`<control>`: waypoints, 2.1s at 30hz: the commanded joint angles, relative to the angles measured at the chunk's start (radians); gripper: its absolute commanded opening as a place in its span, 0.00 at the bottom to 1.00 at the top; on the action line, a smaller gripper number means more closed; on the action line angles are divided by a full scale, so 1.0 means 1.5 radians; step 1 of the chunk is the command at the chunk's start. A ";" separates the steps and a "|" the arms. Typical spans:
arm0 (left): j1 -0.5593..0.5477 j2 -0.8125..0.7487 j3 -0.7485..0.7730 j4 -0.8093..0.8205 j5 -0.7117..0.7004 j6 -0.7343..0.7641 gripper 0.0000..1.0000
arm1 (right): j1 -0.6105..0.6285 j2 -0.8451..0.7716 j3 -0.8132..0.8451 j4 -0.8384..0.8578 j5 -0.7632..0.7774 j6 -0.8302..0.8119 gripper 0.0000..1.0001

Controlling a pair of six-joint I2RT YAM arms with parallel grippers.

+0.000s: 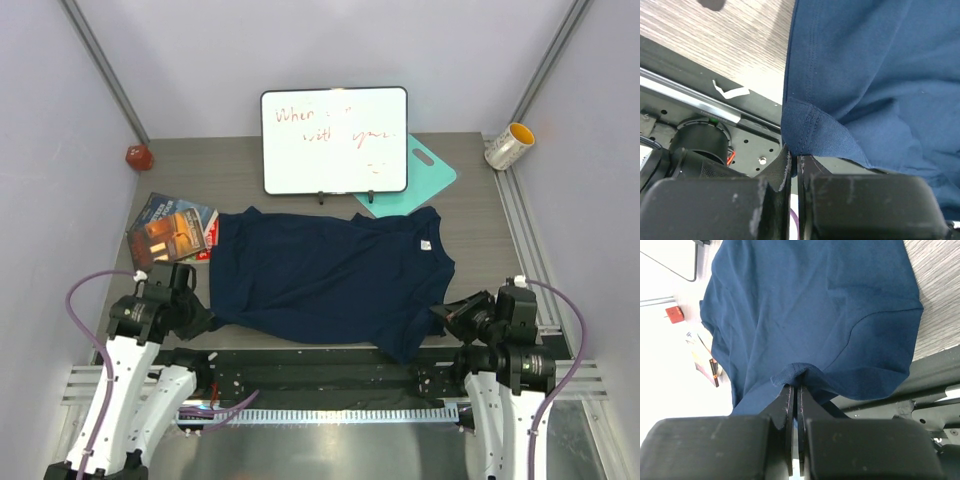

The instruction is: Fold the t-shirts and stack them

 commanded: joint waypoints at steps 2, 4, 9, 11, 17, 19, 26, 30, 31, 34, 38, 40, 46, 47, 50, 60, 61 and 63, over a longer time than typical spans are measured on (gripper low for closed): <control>-0.002 0.056 -0.001 0.019 -0.063 0.004 0.00 | 0.011 0.083 0.060 0.077 0.022 -0.016 0.01; -0.002 0.105 0.015 0.026 -0.073 0.023 0.00 | 0.011 0.106 0.077 0.107 0.045 -0.017 0.01; -0.002 0.237 0.045 0.047 -0.041 0.061 0.00 | 0.011 0.191 0.121 0.108 0.112 -0.092 0.01; -0.002 0.258 0.046 0.060 -0.041 0.073 0.00 | 0.011 0.220 0.135 0.108 0.111 -0.123 0.01; -0.001 0.294 0.086 0.067 -0.050 0.067 0.00 | 0.012 0.264 0.172 0.165 0.096 -0.164 0.01; -0.001 0.306 0.098 0.068 -0.073 0.068 0.00 | 0.011 0.287 0.173 0.177 0.083 -0.173 0.01; -0.001 0.399 0.158 0.075 -0.105 0.086 0.00 | 0.011 0.393 0.191 0.259 0.032 -0.228 0.01; -0.002 0.445 0.171 0.068 -0.144 0.123 0.00 | 0.012 0.445 0.209 0.279 0.032 -0.252 0.01; -0.001 0.446 0.169 0.069 -0.150 0.127 0.00 | 0.012 0.450 0.213 0.280 0.032 -0.260 0.01; -0.001 0.455 0.150 0.079 -0.150 0.156 0.00 | 0.013 0.457 0.222 0.299 0.038 -0.268 0.01; 0.001 0.467 0.133 0.085 -0.115 0.182 0.00 | 0.023 0.475 0.247 0.307 0.028 -0.274 0.01; 0.001 0.466 0.134 0.086 -0.108 0.185 0.00 | 0.033 0.481 0.253 0.306 0.038 -0.281 0.01; -0.012 0.495 0.124 0.104 0.001 0.215 0.00 | 0.046 0.497 0.297 0.285 0.056 -0.303 0.01; -0.027 0.496 0.124 0.100 -0.005 0.212 0.00 | 0.047 0.495 0.310 0.280 0.057 -0.304 0.01; -0.063 0.485 0.120 0.091 -0.017 0.204 0.00 | 0.051 0.491 0.326 0.267 0.069 -0.310 0.01; -0.093 0.417 0.112 0.035 0.001 0.185 0.00 | 0.073 0.495 0.343 0.245 0.075 -0.329 0.01; -0.094 0.408 0.114 0.029 0.003 0.185 0.00 | 0.073 0.493 0.352 0.230 0.082 -0.341 0.01; -0.094 0.391 0.117 0.019 -0.002 0.183 0.00 | 0.074 0.492 0.352 0.229 0.096 -0.340 0.01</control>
